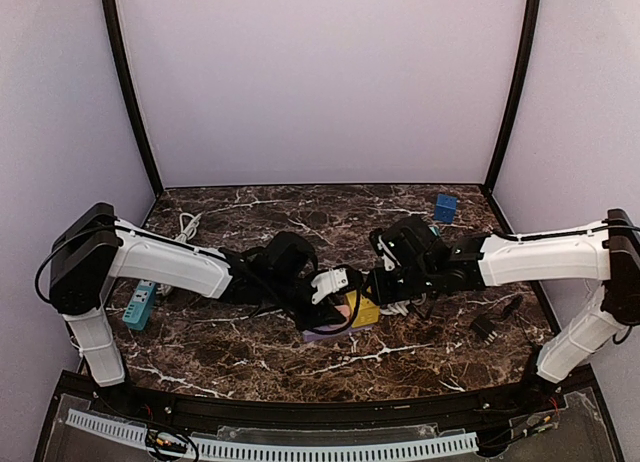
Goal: Insert the plug
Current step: Press the plug into the socket.
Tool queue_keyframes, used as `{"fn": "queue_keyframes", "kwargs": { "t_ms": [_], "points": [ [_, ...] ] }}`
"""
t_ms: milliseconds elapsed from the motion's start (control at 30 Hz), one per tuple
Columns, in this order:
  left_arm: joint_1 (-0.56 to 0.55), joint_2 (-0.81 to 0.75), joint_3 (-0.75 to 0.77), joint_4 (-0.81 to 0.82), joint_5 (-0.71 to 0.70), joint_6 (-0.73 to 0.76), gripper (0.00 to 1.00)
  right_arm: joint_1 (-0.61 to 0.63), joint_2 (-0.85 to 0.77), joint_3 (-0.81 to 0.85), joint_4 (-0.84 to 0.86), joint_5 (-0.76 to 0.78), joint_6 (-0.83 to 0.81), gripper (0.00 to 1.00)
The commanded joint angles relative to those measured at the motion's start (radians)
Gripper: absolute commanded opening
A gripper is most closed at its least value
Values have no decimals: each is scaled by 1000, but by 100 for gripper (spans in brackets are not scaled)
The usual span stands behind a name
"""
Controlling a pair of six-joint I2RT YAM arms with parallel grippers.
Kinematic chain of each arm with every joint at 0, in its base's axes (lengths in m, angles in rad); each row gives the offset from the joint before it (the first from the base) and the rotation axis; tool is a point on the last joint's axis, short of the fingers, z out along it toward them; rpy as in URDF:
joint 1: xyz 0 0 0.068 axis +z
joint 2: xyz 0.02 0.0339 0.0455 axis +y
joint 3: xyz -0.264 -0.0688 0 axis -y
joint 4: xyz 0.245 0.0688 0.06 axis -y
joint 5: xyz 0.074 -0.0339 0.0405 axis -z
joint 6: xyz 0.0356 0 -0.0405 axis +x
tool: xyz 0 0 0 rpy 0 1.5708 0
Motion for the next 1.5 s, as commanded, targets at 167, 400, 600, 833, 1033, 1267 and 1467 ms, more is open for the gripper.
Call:
{"fn": "queue_keyframes", "kwargs": {
  "t_ms": [167, 400, 600, 833, 1033, 1267, 1467],
  "points": [
    [-3, 185, -64, -108, -37, -5, 1, 90, 63, -72, 1, -199, -13, 29],
    [-4, 201, -65, -105, -27, 10, 1, 91, 43, -57, -2, -187, -22, 38],
    [-5, 197, -76, -96, -38, 8, 1, 91, 32, -33, -22, -156, -32, 41],
    [-9, 223, -59, -98, -39, 15, 1, 92, 29, -34, -32, -140, -27, 42],
    [-9, 199, -64, -97, -44, 33, 1, 92, 45, -30, -25, -139, -37, 42],
    [-25, 152, -38, -77, -93, 42, 13, 92, 50, -41, -28, -122, -23, 43],
    [-31, 128, -25, -58, -103, 59, 32, 91, 37, -48, -28, -107, -18, 45]
  ]
}}
